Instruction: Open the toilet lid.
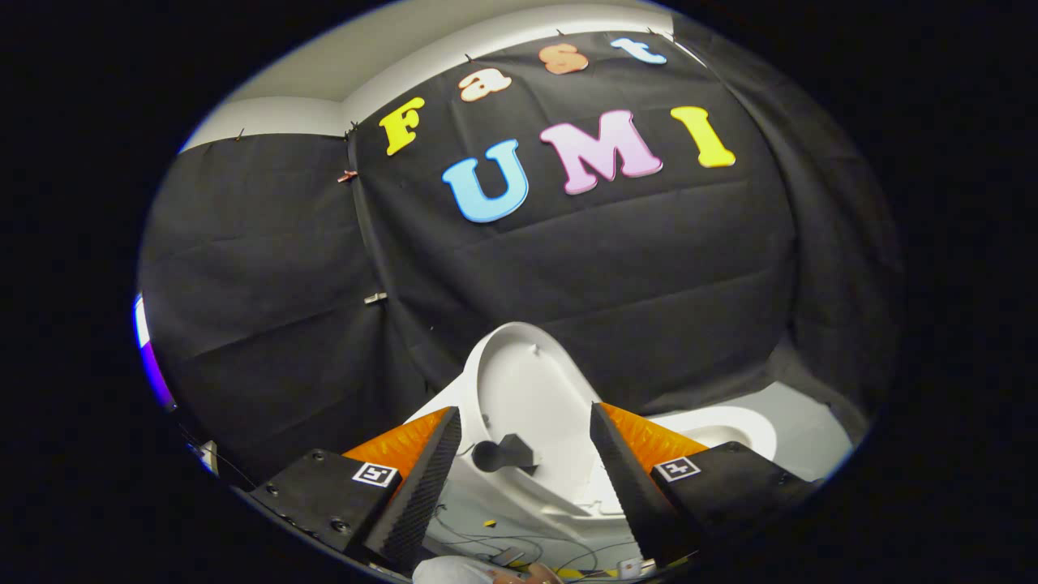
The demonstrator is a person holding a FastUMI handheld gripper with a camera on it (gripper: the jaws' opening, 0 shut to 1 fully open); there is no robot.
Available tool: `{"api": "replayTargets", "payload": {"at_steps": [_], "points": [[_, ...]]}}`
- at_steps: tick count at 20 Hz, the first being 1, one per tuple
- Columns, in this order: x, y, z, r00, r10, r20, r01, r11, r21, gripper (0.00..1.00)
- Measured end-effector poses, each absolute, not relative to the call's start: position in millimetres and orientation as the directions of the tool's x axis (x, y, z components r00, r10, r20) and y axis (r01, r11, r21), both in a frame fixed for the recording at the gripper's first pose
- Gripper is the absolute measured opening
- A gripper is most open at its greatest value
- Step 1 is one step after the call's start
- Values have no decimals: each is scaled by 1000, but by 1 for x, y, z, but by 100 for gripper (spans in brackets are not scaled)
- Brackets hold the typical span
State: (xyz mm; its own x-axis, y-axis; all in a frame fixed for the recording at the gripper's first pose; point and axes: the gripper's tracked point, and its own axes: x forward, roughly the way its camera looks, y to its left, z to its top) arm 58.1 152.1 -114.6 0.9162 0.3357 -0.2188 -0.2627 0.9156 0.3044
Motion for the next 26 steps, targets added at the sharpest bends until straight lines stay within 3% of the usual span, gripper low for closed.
{"api": "replayTargets", "payload": {"at_steps": [10,17,26], "points": [[-6,66,7,990,137,-40,-139,989,-54,99],[-27,49,29,995,98,2,-98,994,-53,98],[-22,40,22,996,83,-33,-84,996,-39,99]]}}
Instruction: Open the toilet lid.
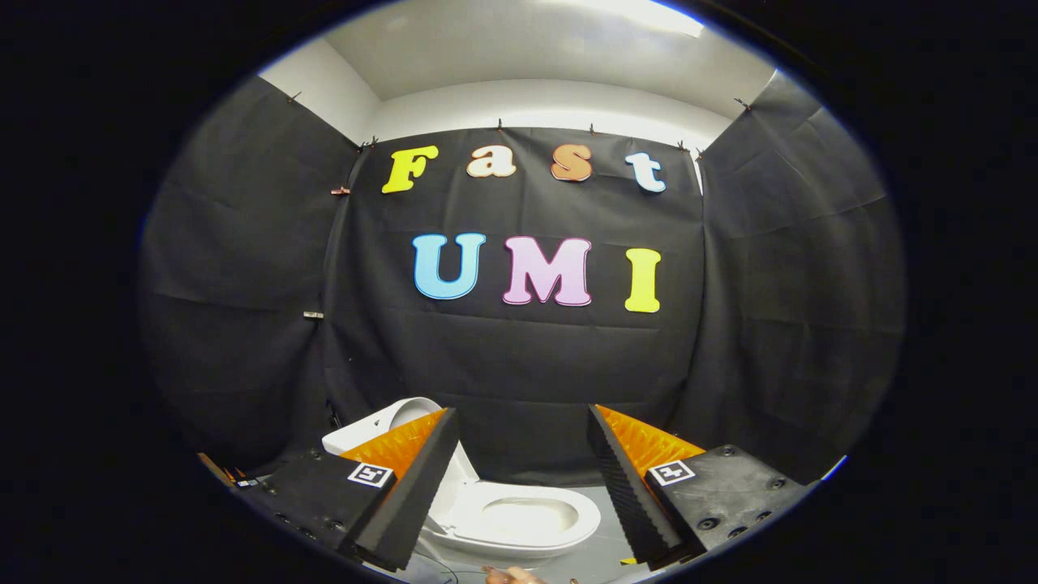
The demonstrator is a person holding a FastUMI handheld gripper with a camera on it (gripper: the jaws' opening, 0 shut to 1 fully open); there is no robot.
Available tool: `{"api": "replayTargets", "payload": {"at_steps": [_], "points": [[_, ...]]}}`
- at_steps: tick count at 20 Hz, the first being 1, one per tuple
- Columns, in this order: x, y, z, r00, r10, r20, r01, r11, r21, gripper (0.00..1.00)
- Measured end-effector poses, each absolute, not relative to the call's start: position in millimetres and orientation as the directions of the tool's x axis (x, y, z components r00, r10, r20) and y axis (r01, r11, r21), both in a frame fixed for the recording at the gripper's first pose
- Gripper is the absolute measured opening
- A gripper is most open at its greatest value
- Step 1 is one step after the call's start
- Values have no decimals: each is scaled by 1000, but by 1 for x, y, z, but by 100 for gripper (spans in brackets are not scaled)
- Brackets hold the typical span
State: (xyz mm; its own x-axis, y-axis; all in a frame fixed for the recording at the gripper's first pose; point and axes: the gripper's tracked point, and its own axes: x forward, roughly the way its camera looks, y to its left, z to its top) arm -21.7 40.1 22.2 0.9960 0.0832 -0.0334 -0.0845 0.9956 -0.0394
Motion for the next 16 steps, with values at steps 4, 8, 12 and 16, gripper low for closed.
{"api": "replayTargets", "payload": {"at_steps": [4,8,12,16], "points": [[-21,35,27,996,82,-39,-83,996,-27,99],[-27,29,34,997,78,-26,-79,997,-18,99],[-30,29,33,997,75,-31,-76,997,-20,99],[-34,32,35,997,77,-28,-78,997,-13,99]]}}
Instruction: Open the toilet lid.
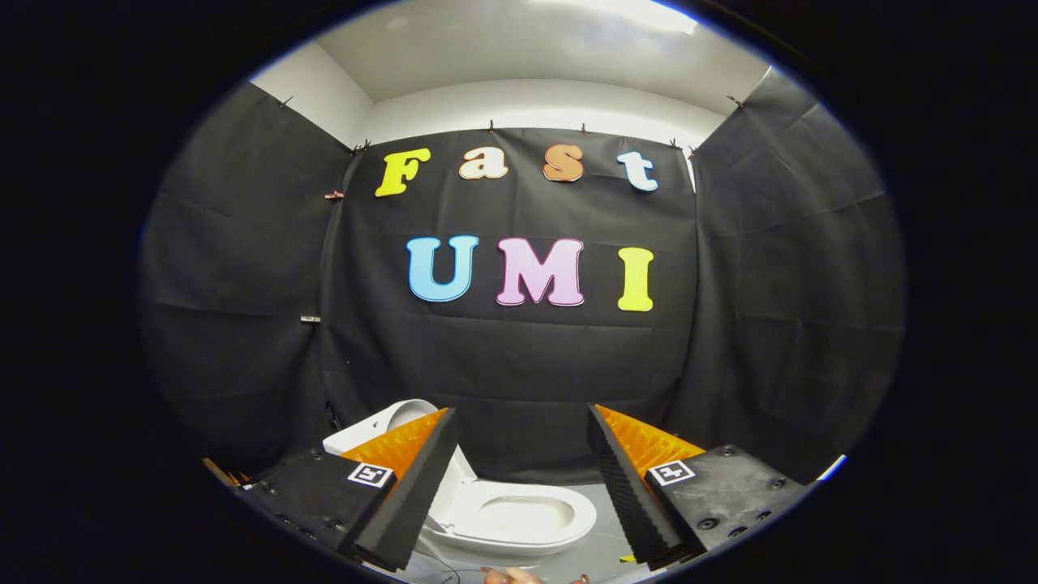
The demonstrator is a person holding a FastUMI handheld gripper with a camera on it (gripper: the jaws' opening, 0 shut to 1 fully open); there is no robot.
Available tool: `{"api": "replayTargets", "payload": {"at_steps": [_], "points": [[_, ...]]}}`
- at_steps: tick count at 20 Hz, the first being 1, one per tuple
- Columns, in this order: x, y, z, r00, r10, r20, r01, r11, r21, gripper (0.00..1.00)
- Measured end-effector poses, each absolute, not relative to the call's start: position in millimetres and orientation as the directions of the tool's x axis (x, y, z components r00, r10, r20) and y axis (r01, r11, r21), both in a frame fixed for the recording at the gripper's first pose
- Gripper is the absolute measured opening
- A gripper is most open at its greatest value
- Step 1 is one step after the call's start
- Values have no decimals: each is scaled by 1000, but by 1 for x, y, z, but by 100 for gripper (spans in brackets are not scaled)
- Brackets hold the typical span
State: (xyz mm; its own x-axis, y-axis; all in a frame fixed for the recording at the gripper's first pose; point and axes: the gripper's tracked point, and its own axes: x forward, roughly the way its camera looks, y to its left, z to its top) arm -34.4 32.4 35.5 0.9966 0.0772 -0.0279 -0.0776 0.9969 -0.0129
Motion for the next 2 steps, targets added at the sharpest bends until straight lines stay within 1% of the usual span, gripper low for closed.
{"api": "replayTargets", "payload": {"at_steps": [2], "points": [[-35,34,37,997,78,-24,-78,997,-8,99]]}}
